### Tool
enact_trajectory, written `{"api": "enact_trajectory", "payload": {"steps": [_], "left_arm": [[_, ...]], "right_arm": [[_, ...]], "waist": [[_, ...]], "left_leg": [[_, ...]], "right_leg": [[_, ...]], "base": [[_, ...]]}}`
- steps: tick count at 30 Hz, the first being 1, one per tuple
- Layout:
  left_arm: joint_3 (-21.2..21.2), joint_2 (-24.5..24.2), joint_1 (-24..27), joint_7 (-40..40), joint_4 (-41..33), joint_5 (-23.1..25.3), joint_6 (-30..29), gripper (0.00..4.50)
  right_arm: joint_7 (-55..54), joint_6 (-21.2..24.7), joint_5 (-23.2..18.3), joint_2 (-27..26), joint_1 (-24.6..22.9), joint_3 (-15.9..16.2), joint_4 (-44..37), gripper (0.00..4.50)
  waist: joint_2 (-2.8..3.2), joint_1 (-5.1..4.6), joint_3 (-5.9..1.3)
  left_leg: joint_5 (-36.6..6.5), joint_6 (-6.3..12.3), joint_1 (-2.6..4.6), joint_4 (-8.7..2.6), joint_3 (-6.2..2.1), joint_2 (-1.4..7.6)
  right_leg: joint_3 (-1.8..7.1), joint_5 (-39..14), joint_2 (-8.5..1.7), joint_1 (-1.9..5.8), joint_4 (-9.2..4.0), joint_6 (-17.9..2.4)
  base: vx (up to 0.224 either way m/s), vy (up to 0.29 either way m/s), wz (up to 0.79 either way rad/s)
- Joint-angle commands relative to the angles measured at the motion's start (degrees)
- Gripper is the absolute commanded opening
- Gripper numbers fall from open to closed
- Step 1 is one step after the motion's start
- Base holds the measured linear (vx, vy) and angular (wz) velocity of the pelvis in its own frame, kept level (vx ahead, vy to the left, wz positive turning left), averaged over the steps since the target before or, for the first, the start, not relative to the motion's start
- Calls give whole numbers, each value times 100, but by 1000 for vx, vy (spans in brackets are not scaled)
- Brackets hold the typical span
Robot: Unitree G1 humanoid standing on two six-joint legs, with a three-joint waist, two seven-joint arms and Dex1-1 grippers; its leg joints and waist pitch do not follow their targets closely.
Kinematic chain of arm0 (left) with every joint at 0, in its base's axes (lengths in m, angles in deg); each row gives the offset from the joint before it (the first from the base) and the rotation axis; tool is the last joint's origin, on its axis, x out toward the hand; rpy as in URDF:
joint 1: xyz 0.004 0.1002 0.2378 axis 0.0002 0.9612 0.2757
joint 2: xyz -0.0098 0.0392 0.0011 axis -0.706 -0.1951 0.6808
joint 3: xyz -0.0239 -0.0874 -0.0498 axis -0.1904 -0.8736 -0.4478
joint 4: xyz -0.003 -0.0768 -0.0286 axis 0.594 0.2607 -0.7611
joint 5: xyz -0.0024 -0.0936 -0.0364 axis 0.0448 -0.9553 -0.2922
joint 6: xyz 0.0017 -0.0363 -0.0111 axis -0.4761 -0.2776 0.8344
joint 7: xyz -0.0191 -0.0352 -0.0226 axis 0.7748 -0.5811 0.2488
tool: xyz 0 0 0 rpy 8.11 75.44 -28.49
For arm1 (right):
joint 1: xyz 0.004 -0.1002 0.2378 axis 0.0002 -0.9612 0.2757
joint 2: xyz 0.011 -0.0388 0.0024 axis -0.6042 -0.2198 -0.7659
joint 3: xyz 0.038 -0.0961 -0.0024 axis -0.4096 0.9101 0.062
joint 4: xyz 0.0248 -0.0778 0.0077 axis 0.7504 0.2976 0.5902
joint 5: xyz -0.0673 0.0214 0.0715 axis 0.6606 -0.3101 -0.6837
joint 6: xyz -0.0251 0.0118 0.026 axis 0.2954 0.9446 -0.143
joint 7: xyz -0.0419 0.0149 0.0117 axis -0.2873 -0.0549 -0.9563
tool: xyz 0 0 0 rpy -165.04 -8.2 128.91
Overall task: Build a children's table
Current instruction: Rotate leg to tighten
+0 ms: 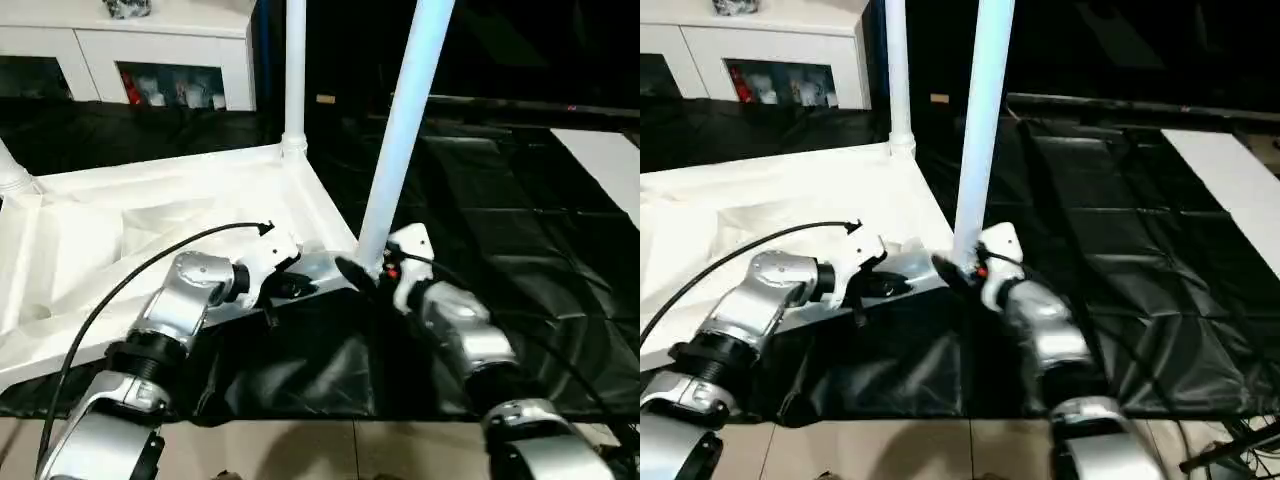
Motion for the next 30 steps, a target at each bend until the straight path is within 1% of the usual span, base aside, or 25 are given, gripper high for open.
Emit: {"api": "enact_trajectory", "payload": {"steps": [1, 2, 3, 4, 5, 7, 8, 9, 10, 12, 13, 14, 15, 16, 17, 18, 19, 21, 23, 24, 25, 26, 27, 28, 30], "left_arm": [[157, 96, -10, -532, -47, -394, 359, 0], [157, 96, -10, -532, -47, -394, 359, 0], [190, -51, 0, -840, -61, -437, 392, 0], [209, -184, 2, -1114, -61, -481, 429, 0], [209, -184, 2, -1114, -61, -481, 429, 0], [206, -237, -1, -1228, -54, -508, 435, 0], [220, -308, -1, -1376, -53, -526, 479, 0], [228, -362, 1, -1494, -65, -539, 463, 0], [264, -500, 18, -1792, -106, -562, 439, 0], [278, -541, 25, -1878, -120, -571, 427, 0], [322, -632, 45, -2020, -142, -568, 425, 0], [343, -676, 58, -2069, -157, -562, 430, 0], [349, -709, 77, -2097, -187, -567, 414, 0], [352, -735, 85, -2133, -196, -582, 418, 0], [348, -765, 103, -2157, -213, -596, 407, 0], [348, -765, 103, -2157, -213, -596, 407, 0], [351, -797, 117, -2175, -220, -613, 413, 0], [347, -836, 148, -2176, -249, -639, 395, 0], [349, -851, 183, -2187, -270, -643, 400, 0], [350, -853, 193, -2188, -272, -642, 404, 0], [352, -850, 196, -2191, -268, -635, 398, 0], [352, -850, 196, -2191, -268, -635, 398, 0], [360, -848, 201, -2181, -264, -619, 403, 0], [393, -843, 201, -2122, -258, -596, 403, 0], [385, -805, 200, -1994, -254, -569, 395, 0]], "right_arm": [[858, 63, -3, 6, 110, 500, -99, 435], [858, 63, -3, 6, 110, 500, -99, 435], [1250, 42, -26, 182, 136, 559, -101, 435], [1637, 15, -39, 339, 161, 628, -112, 435], [1637, 15, -39, 339, 161, 628, -112, 435], [1826, 27, -47, 408, 171, 658, -124, 435], [2053, 58, -66, 483, 176, 698, -154, 435], [2251, 118, -86, 534, 182, 718, -182, 435], [2742, 242, -116, 647, 197, 795, -241, 419], [2874, 274, -117, 676, 206, 827, -247, 401], [3073, 271, -82, 729, 231, 910, -232, 398], [3144, 250, -54, 748, 242, 952, -219, 381], [3210, 241, -34, 756, 253, 990, -206, 381], [3284, 234, -30, 768, 268, 1023, -187, 367], [3307, 225, -26, 761, 284, 1040, -159, 359], [3307, 225, -26, 761, 284, 1040, -159, 348], [3352, 217, -28, 760, 296, 1064, -139, 348], [3372, 220, -29, 732, 303, 1086, -128, 323], [3398, 201, -19, 710, 265, 1120, -168, 312], [3394, 209, -23, 703, 254, 1125, -181, 308], [3399, 222, -29, 698, 235, 1125, -210, 296], [3399, 222, -29, 698, 235, 1125, -210, 296], [3366, 238, -46, 681, 209, 1106, -246, 277], [3295, 278, -98, 656, 133, 1064, -328, 274], [3083, 297, -120, 604, 66, 995, -366, 268]], "waist": [[-13, 20, -322], [-5, 29, -335], [0, 29, -351], [0, 40, -367], [12, 46, -369], [28, 82, -398], [-7, 90, -404], [-20, 115, -418], [-33, 151, -417], [-33, 172, -408], [-50, 188, -380], [-46, 199, -363], [-68, 201, -355], [-48, 210, -340], [-69, 203, -333], [-61, 207, -333], [-66, 199, -321], [-73, 191, -325], [-40, 188, -330], [-58, 187, -336], [-28, 191, -341], [-38, 184, -342], [-27, 187, -347], [-16, 186, -354], [-22, 188, -356]], "left_leg": [[-1799, 154, 38, -436, -98, 180], [-1707, 176, 36, -433, -100, 180], [-1501, 225, 21, -422, -93, 179], [-1299, 292, 29, -397, -72, 186], [-1220, 330, 32, -392, -66, 191], [-710, 459, 11, -360, -45, 206], [-621, 510, 10, -347, -35, 202], [-452, 605, 5, -330, -26, 206], [-418, 699, -4, -311, -18, 196], [-449, 735, -7, -312, -15, 208], [-661, 638, 7, -336, -19, 228], [-848, 521, 15, -352, -24, 234], [-947, 461, 23, -360, -24, 240], [-1119, 342, 31, -381, -36, 246], [-1188, 296, 34, -382, -33, 247], [-1236, 238, 42, -394, -42, 255], [-1372, 126, 54, -409, -46, 251], [-1418, 73, 44, -419, -59, 252], [-1386, 53, 47, -417, -60, 244], [-1356, 60, 50, -409, -51, 240], [-1295, 69, 46, -405, -53, 236], [-1276, 77, 38, -405, -51, 235], [-1245, 80, 36, -402, -52, 233], [-1187, 97, 37, -399, -51, 234], [-1145, 106, 35, -397, -49, 234]], "right_leg": [[276, -1850, -316, 171, -509, -1125], [275, -1750, -319, 183, -489, -1162], [269, -1503, -318, 210, -451, -1241], [273, -1179, -312, 217, -412, -1347], [272, -1000, -303, 217, -390, -1416], [247, -160, -269, 262, -271, -1634], [241, 5, -258, 273, -257, -1672], [233, 275, -257, 279, -212, -1756], [228, 325, -261, 288, -195, -1799], [228, 241, -271, 274, -200, -1797], [223, -156, -284, 250, -242, -1741], [228, -475, -295, 240, -269, -1684], [227, -637, -295, 229, -282, -1647], [234, -935, -306, 217, -307, -1571], [241, -1060, -309, 207, -327, -1523], [243, -1158, -317, 210, -328, -1498], [249, -1363, -311, 191, -355, -1428], [253, -1439, -320, 199, -354, -1378], [258, -1367, -316, 197, -353, -1374], [259, -1285, -311, 198, -351, -1391], [261, -1174, -310, 206, -335, -1419], [259, -1129, -306, 212, -334, -1428], [257, -1071, -305, 218, -325, -1440], [251, -891, -296, 223, -307, -1495], [250, -781, -290, 231, -296, -1518]], "base": [[0, 0, 0], [0, 0, 0], [0, 0, 0], [52, -19, 4], [52, -19, 4], [27, -6, 1], [0, 0, 0], [0, 0, 0], [0, 0, 0], [0, 0, 0], [0, 0, 0], [0, 0, 0], [0, 0, 0], [0, 0, 0], [0, 0, 0], [0, 0, 0], [0, 0, 0], [0, 0, 0], [0, 0, 0], [0, 0, 0], [0, 0, 0], [0, 0, 0], [0, 0, 0], [0, 0, 0], [0, 0, 0]]}}
